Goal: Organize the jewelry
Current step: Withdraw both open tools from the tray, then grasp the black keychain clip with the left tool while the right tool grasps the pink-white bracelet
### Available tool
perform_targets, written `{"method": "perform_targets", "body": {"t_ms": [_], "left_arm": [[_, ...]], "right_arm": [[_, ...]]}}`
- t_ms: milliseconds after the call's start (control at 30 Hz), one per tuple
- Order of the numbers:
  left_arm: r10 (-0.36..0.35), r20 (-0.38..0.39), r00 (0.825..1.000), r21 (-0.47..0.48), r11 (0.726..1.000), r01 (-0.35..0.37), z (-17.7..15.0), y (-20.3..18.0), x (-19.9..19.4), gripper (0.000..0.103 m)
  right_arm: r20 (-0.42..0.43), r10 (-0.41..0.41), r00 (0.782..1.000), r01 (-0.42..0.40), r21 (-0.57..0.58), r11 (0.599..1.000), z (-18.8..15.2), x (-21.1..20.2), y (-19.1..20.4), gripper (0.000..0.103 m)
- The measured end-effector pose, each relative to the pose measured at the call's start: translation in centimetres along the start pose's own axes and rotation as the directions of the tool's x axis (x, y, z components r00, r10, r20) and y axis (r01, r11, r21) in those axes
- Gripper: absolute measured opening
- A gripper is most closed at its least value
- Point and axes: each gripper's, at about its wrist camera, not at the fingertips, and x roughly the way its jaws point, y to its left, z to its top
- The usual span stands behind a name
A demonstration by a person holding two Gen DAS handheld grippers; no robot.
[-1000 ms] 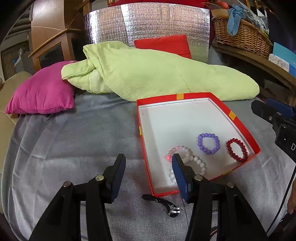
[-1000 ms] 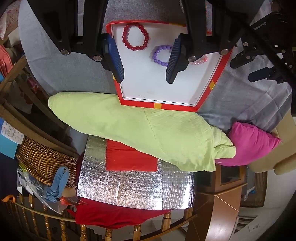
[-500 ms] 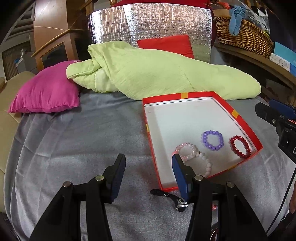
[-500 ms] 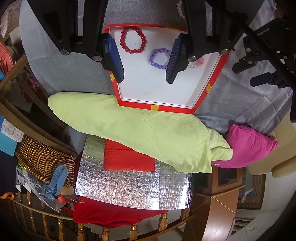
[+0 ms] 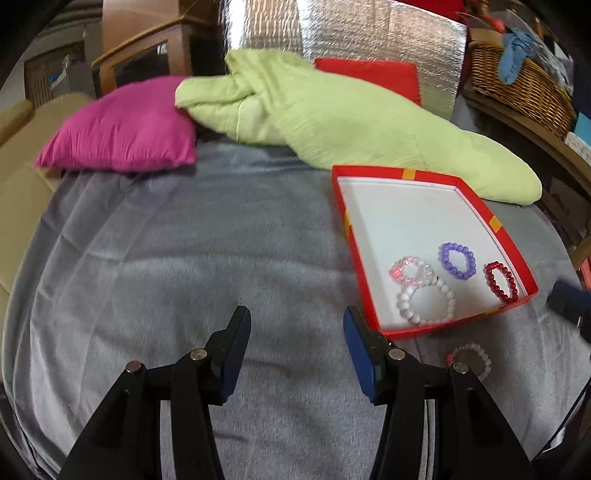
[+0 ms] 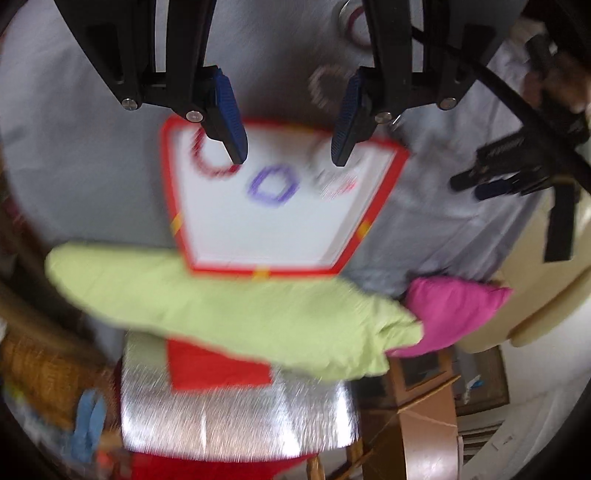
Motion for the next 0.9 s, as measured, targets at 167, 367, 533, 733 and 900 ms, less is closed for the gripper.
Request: {"method": "perform_targets", "body": {"t_ms": [167,367,533,733,900], "left_arm": [[-0.089,-0.059,0.994,-0.057,0.995,0.085,-0.3,0.6,0.8,0.053],[-0.190,-0.118,0.975,-0.109,0.978,0.178,-0.5,-0.4,1.9,0.054],[-0.246,-0.158,0.956,-0.146,0.964,0.223,-0.6,-1.5,2.8,0.058],[-0.268,-0.182,0.946,-0.165,0.957,0.239,-0.9,-2.5,3.5,0.058],[-0.280,-0.198,0.939,-0.138,0.957,0.256,-1.2,-3.8,3.7,0.050]], "right_arm": [[-0.158,0.136,0.978,-0.123,0.084,0.989,-1.6,3.5,-0.6,0.039],[-0.241,0.141,0.960,-0.125,0.083,0.989,-2.9,6.4,0.0,0.031],[-0.295,0.121,0.948,-0.105,0.067,0.992,-3.6,8.4,0.3,0.016],[-0.283,0.083,0.956,-0.080,0.022,0.997,-3.9,8.6,0.4,0.009],[-0.282,0.070,0.957,-0.058,0.051,0.997,-3.6,8.2,-1.4,0.009]]}}
